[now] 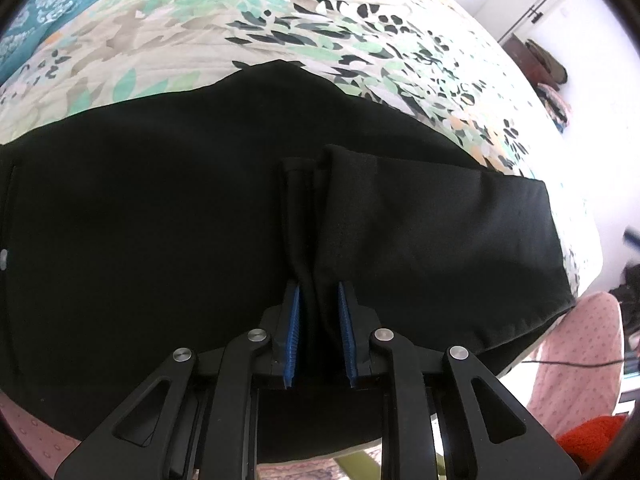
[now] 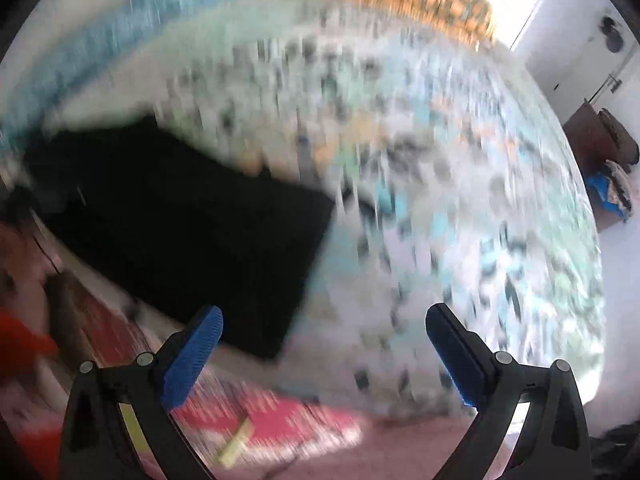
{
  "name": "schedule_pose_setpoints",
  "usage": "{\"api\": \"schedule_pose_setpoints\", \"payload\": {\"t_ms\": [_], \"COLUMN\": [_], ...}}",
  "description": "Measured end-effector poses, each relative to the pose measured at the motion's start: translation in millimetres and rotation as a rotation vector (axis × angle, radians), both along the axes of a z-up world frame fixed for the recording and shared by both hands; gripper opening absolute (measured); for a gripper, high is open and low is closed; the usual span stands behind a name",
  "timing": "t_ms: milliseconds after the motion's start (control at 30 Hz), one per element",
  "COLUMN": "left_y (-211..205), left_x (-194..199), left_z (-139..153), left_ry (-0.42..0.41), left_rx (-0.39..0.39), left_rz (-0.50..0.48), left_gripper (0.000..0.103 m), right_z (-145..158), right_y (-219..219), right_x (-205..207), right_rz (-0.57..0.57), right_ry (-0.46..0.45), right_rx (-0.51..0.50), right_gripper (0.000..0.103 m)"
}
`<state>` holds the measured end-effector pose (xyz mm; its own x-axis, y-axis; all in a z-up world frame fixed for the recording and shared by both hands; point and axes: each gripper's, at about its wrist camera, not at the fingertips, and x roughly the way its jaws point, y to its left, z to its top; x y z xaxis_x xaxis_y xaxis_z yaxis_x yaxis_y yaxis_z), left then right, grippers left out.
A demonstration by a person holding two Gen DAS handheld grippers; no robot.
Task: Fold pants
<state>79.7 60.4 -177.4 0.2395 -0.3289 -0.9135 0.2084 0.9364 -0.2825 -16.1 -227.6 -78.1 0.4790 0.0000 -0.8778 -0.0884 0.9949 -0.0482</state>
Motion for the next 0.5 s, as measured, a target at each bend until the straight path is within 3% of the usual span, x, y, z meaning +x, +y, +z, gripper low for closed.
{"api": "schedule_pose_setpoints", "payload": {"t_ms": [67, 167, 267, 300, 333, 400, 500], "left_y": [0, 2, 4, 5, 6, 9, 14], "left_x": [-1, -2, -2, -2, -2, -3, -2], "left_z": [0, 0, -1, -2, -2, -2, -3], "left_ry": [-0.002, -0.005, -0.011, -0.013, -0.013, -0.013, 0.001], "left_rx": [0.002, -0.005, -0.015, -0.019, -0.027, -0.044, -0.103], "left_rz": [-0.001, 0.001, 0.003, 0.004, 0.006, 0.013, 0.040], "left_gripper": [0.019, 0.019, 0.021, 0.022, 0.022, 0.023, 0.031], "right_z": [-1, -34, -101, -127, -135, -120, -82], "right_y": [4, 3, 2, 5, 10, 20, 20], "right_x": [19, 48, 74, 81, 81, 79, 65], "right_rz": [-0.014, -0.076, -0.171, -0.184, -0.187, -0.157, -0.149], "right_ry": [-0.061, -0.086, 0.065, 0.165, 0.173, 0.129, 0.021], "right_rx": [0.095, 0.303, 0.409, 0.418, 0.363, 0.310, 0.363], "right_gripper": [0.101, 0.101, 0.101, 0.102, 0.102, 0.101, 0.101]}}
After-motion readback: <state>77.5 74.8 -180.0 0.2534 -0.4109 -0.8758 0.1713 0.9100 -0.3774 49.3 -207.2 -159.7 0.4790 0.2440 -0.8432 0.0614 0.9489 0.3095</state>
